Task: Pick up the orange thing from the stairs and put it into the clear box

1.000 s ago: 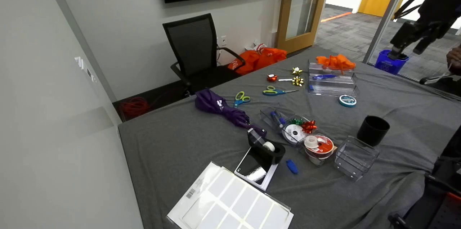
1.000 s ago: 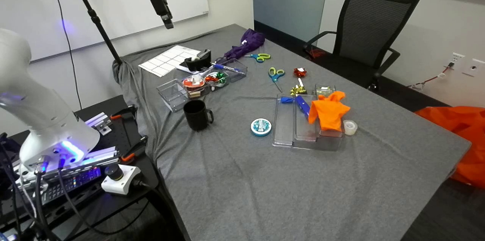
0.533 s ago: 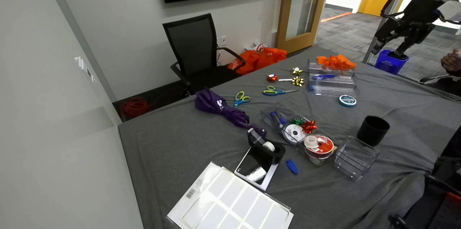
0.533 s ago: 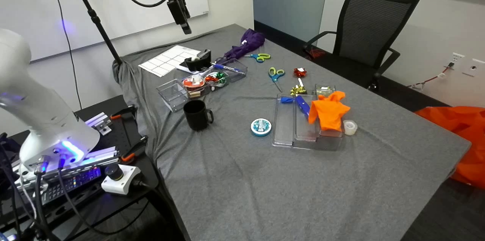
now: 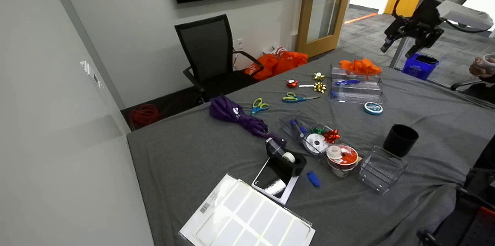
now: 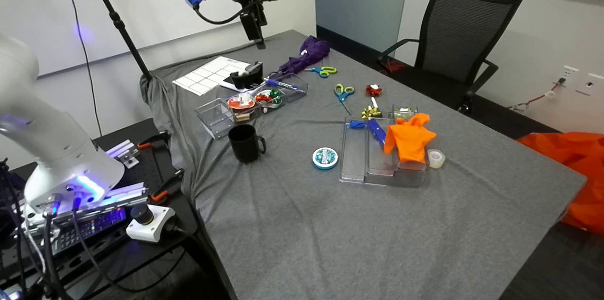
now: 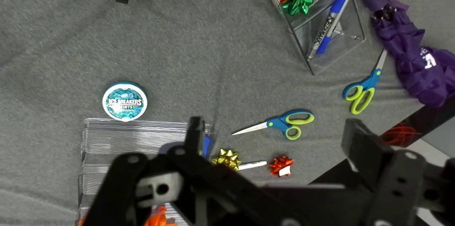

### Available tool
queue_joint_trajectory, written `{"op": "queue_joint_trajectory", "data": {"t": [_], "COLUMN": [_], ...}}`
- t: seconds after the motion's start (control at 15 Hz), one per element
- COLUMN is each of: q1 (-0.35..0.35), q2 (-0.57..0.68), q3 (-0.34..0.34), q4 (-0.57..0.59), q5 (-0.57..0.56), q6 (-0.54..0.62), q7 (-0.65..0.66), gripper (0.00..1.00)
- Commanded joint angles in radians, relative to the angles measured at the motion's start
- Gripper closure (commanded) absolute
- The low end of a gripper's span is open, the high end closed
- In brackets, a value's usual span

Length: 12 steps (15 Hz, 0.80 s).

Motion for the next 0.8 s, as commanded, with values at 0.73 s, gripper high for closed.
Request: {"op": "queue_joint_trajectory", "data": {"t": [0.73], "q1": [-0.02], "q2": [0.084], "q3": [0.01], "q4": [0.076], "q5": [0.03], "q6": [0.01], "q7": [0.031], "gripper": [0.0]}}
